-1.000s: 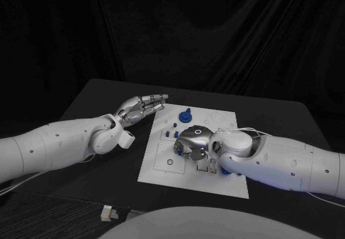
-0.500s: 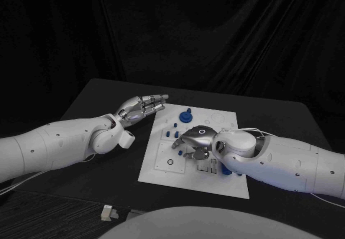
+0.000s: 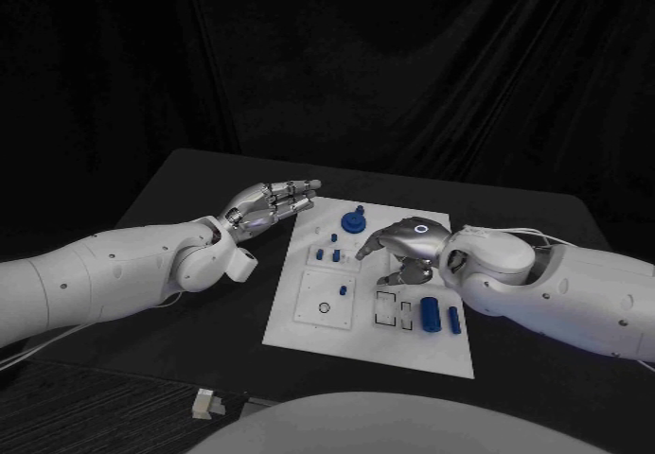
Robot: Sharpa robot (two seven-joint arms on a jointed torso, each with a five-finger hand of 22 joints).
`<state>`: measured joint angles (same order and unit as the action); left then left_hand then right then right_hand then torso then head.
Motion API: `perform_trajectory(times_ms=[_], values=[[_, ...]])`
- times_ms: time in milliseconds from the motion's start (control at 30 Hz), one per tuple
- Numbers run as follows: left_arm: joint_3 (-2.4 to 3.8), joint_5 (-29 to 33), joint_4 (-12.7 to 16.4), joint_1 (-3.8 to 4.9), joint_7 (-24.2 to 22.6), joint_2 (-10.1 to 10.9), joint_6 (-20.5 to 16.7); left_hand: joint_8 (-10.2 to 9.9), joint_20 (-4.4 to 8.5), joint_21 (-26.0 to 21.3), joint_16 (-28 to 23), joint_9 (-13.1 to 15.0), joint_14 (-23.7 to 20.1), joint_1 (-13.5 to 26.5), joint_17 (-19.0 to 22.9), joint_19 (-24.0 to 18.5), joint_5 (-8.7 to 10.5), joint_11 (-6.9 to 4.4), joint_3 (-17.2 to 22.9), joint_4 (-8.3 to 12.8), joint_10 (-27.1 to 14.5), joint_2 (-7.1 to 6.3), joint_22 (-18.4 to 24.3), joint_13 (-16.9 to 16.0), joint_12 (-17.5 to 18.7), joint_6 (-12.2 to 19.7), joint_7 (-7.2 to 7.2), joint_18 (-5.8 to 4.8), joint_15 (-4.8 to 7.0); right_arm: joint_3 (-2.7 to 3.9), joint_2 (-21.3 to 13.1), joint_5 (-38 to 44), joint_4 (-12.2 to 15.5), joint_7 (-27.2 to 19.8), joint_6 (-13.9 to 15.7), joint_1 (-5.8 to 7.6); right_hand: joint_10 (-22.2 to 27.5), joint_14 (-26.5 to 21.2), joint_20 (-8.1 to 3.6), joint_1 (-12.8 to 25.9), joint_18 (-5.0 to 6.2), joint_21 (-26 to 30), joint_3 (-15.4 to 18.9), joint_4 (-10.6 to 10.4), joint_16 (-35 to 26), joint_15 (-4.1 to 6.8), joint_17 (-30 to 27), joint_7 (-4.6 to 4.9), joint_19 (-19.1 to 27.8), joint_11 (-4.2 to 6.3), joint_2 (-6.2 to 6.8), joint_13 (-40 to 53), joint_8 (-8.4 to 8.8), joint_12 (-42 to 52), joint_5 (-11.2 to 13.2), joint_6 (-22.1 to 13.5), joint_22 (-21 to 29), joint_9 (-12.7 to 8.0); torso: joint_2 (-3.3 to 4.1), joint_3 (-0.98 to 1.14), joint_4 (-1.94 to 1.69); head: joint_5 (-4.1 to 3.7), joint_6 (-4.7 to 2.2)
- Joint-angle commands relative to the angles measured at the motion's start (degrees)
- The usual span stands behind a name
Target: Assemble the parts on the task board
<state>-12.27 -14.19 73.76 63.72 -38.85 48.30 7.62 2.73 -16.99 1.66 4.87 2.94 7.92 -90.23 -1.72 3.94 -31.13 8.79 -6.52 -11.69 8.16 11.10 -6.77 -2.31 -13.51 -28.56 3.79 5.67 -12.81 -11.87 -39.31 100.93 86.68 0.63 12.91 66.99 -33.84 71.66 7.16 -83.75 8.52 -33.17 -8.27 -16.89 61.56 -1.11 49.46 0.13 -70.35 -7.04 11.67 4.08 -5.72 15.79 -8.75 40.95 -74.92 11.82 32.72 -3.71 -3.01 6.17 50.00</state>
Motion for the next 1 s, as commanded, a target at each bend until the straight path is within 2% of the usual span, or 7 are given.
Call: perform_trajectory(times_ms=[33,100,233,367,667,833,1000], values=[[0.06,0.4,0.0,-0.09,-7.5,-0.2,0.8,0.2,0.00,0.1,0.4,0.0,0.0,0.0,-0.1,0.1,-0.39,0.24,0.3,-0.1,-0.1,0.23,0.0,0.0,-0.2,0.3,0.25,-0.35,-0.28,-0.01,-1.8,-3.6,0.3,2.0,2.0,0.85,-0.5,1.0,-0.03,1.7,0.21,-1.5,0.7,-0.1,0.9,0.00,0.9,-0.02,-1.0,-0.15,0.13,-0.1,-0.36,0.6,0.5,0.9,-3.2,-0.1,0.01,0.00,0.00,-0.21,0.00],[0.06,0.4,-0.1,-0.09,-7.5,-0.3,0.8,0.2,0.00,0.1,0.4,0.0,0.0,0.0,-0.1,0.1,-0.42,0.24,0.4,-0.1,-0.1,0.25,0.0,0.0,-0.2,0.3,0.26,-0.37,-0.29,-0.01,-2.6,-4.2,0.0,2.3,1.7,1.12,-1.5,2.8,-0.16,3.4,-0.28,-5.0,2.5,-0.1,3.0,0.16,3.1,-0.60,-2.9,-0.11,-0.86,0.0,-0.46,1.5,0.3,1.5,-4.1,-0.3,-0.03,-0.01,0.00,-0.28,0.00],[0.06,0.4,-0.2,-0.11,-7.6,-0.3,0.9,0.2,0.00,0.1,0.4,0.0,-0.1,0.0,-0.1,0.1,-0.47,0.23,0.4,-0.1,-0.1,0.28,0.0,0.0,-0.2,0.3,0.28,-0.40,-0.32,-0.02,-3.8,-5.0,-0.8,3.1,0.1,1.26,-2.6,5.4,-0.50,3.9,-1.04,-10.4,3.3,0.0,5.7,0.54,6.1,-1.68,-5.7,0.17,-1.05,-0.2,-0.67,2.2,0.5,2.6,-5.3,-0.5,-0.02,-0.01,-0.01,-0.11,0.00],[0.06,0.4,-0.3,-0.13,-7.6,-0.3,0.8,0.2,0.00,0.1,0.4,0.0,-0.1,0.0,-0.1,0.1,-0.47,0.23,0.4,-0.1,-0.1,0.28,0.0,0.0,-0.2,0.3,0.28,-0.40,-0.32,-0.02,-4.8,-5.3,-1.2,3.5,-0.5,0.93,-4.6,8.3,-1.04,4.4,-1.91,-16.4,3.2,0.0,8.4,1.06,9.5,-1.95,-8.5,0.51,-1.41,-0.3,-0.83,2.7,0.9,4.2,-6.5,-0.9,-0.03,-0.02,0.01,-0.14,0.00],[0.06,0.4,-0.4,-0.16,-7.5,-0.6,1.0,0.2,0.01,0.1,0.4,0.0,-0.1,-0.1,-0.1,0.1,-0.58,0.21,0.6,-0.1,-0.2,0.32,0.0,0.0,-0.2,0.3,0.30,-0.47,-0.34,-0.03,-5.6,-3.8,-2.4,3.9,-0.8,-0.05,-7.3,10.1,-1.52,4.0,-2.42,-19.9,2.5,0.2,10.1,1.49,12.0,-1.23,-10.2,0.92,-2.58,-0.3,-0.77,2.9,1.3,5.7,-7.1,-1.4,-0.07,-0.01,0.02,-0.24,0.00],[0.06,0.4,-0.5,-0.18,-7.5,-0.6,1.0,0.2,0.01,0.1,0.4,0.0,-0.1,-0.1,-0.1,0.2,-0.68,0.19,0.7,0.0,-0.2,0.34,0.0,0.0,-0.2,0.3,0.32,-0.54,-0.37,-0.03,-5.3,-3.6,-3.5,2.2,0.9,-0.72,-10.9,10.1,-1.81,0.5,-2.44,-20.2,0.6,3.0,9.9,1.80,11.7,0.37,-10.2,1.33,-5.34,0.0,-1.52,3.6,-4.6,8.8,-7.1,-1.4,-0.06,-0.01,0.01,-0.13,0.00],[0.06,0.4,-0.5,-0.19,-7.4,-0.6,1.0,0.2,0.01,0.1,0.5,0.0,-0.1,-0.1,-0.1,0.2,-0.81,0.19,0.8,0.0,-0.2,0.36,0.0,0.0,-0.2,0.3,0.33,-0.62,-0.40,-0.03,-4.7,-3.5,-4.4,0.7,2.0,-1.43,-13.5,10.4,-2.03,-0.8,-2.54,-20.9,-0.1,4.9,10.0,2.03,12.0,0.97,-10.4,1.58,-6.00,0.0,-1.64,3.9,-6.0,10.2,-7.2,-1.4,-0.06,0.00,0.01,-0.11,0.00]])
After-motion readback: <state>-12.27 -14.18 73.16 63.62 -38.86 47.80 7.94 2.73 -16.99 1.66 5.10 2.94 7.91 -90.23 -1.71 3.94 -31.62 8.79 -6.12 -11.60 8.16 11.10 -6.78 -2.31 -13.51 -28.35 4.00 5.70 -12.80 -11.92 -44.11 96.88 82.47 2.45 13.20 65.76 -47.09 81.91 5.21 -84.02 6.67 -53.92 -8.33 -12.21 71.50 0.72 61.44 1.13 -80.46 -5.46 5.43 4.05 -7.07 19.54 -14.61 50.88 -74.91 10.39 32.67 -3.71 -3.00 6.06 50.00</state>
